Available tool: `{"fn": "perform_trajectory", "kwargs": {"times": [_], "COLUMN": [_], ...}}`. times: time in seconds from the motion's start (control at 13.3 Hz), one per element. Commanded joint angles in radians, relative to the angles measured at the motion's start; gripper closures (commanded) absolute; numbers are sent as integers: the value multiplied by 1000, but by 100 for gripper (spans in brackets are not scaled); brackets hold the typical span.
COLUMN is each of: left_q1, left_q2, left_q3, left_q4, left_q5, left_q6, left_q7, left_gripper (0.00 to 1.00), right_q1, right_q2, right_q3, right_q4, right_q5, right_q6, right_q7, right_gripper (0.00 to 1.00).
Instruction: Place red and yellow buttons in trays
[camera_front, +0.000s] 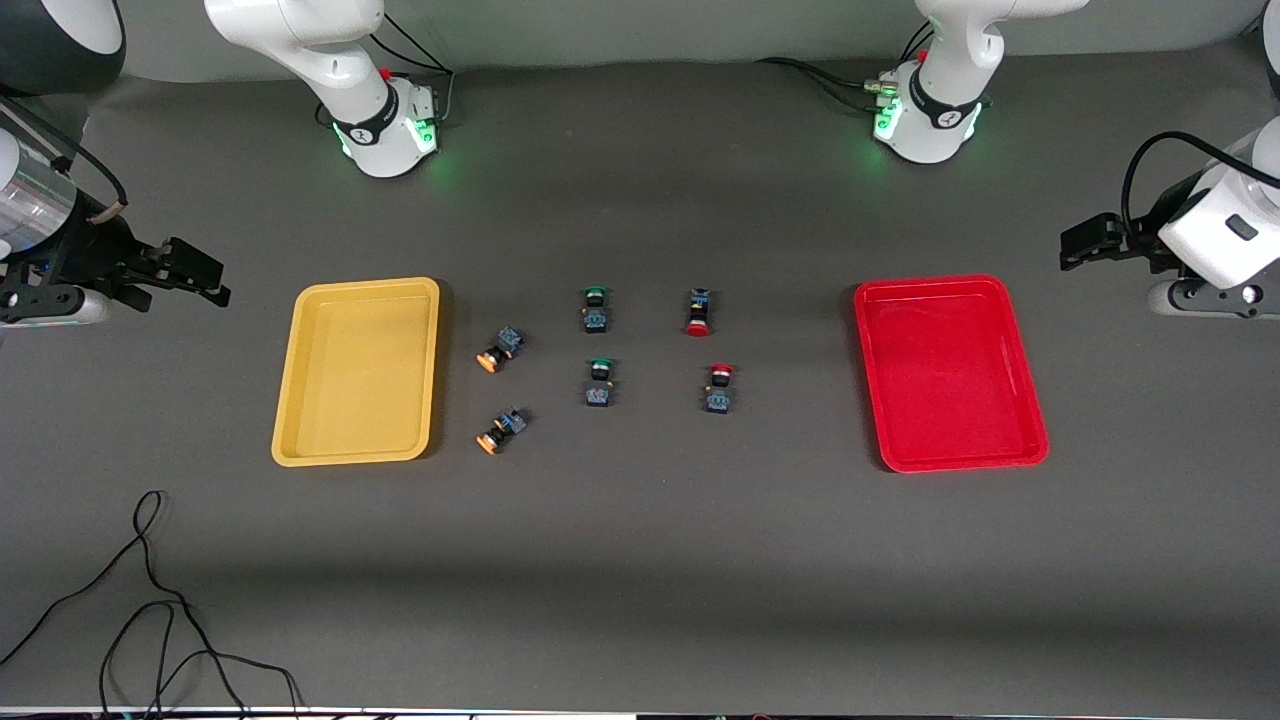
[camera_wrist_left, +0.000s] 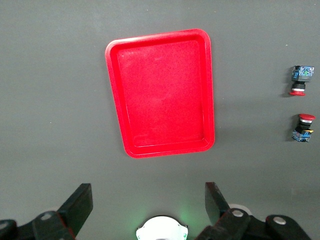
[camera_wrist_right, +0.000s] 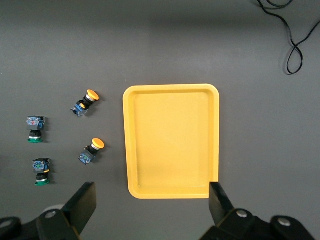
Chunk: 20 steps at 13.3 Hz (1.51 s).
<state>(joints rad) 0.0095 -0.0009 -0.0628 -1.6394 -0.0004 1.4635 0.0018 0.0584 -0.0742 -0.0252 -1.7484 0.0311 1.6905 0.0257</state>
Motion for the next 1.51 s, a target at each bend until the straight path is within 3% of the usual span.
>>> {"fn": "perform_trajectory", "kwargs": {"times": [0.0, 0.38, 0.45, 0.68, 0.83, 1.13, 1.43], "left_q1": [-16, -14, -16, -40, -103, -333, -587], "left_q2": [1, -4, -5, -8, -8, 19, 73], "left_q3": [11, -3, -3, -5, -8, -17, -17], "left_q4": [15, 12, 12, -8, -57, -86, -83], "left_q5": [10, 25, 31, 30, 4, -76, -69], "left_q6": [1, 15, 15, 26, 50, 136, 254], "left_q7": [9, 9, 9, -12, -95, -398, -718], "left_gripper": [0, 0, 0, 0, 0, 0, 0], "right_q1": [15, 55, 79, 141, 182, 293, 386], "right_q2": [22, 100, 122, 177, 227, 263, 362], "right_q3": [-2, 1, -1, 1, 2, 5, 8], "right_q4": [32, 33, 23, -106, -225, -472, -491], "right_q5": [15, 27, 70, 101, 99, 102, 105], "right_q6": [-23, 1, 32, 157, 298, 644, 762], "right_q7": [16, 88, 105, 359, 576, 690, 865], "right_gripper": [0, 0, 0, 0, 0, 0, 0]}}
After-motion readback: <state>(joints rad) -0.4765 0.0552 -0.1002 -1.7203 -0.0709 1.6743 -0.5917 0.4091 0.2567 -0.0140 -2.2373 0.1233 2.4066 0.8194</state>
